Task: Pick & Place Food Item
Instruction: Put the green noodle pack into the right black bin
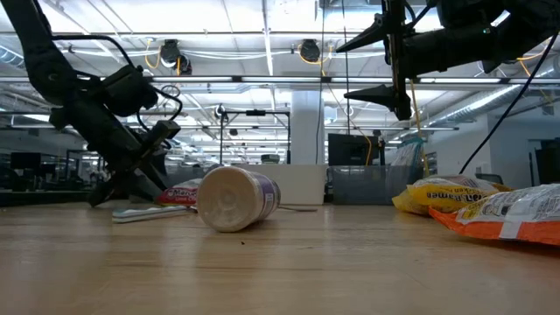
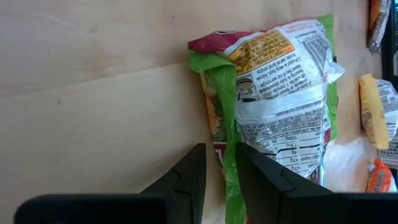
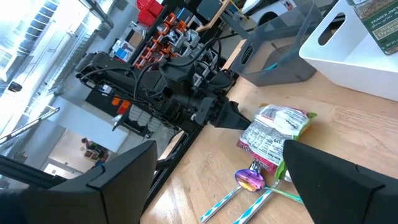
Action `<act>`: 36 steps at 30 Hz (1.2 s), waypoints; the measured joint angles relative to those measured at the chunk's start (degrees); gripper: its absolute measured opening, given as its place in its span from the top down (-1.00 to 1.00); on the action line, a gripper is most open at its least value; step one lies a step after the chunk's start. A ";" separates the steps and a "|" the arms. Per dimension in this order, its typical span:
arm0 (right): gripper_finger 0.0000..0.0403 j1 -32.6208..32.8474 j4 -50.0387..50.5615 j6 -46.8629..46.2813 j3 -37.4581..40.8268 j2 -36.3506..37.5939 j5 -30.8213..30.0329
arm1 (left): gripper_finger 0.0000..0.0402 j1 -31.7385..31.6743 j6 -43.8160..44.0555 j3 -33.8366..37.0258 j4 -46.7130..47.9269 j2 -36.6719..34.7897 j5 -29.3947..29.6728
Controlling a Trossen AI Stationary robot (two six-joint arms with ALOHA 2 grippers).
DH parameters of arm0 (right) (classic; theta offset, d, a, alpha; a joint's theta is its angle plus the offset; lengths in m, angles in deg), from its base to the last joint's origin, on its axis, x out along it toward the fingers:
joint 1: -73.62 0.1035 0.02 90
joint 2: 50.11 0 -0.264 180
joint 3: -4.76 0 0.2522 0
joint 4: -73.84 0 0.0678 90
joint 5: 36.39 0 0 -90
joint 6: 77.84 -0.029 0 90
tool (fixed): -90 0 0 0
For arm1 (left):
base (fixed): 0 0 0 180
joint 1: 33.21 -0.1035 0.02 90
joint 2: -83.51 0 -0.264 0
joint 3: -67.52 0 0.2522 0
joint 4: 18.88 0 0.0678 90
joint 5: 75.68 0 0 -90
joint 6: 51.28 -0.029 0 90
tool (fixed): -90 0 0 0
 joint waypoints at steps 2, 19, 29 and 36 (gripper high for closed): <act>-0.69 0.01 0.00 0.03 0.00 0.00 0.00 | 0.55 -0.02 -0.05 -0.35 -0.34 0.03 0.78; -0.69 0.01 0.00 0.04 0.00 0.00 0.00 | 0.98 -0.51 -0.64 -0.59 -7.22 -0.10 -2.34; -0.69 0.02 0.52 0.20 0.00 0.00 0.01 | 0.99 -0.37 -2.53 -7.87 -7.90 -0.18 -8.45; -0.69 0.02 1.84 0.72 0.00 -0.84 0.00 | 0.98 -0.87 -8.51 -17.80 0.27 -0.21 -11.20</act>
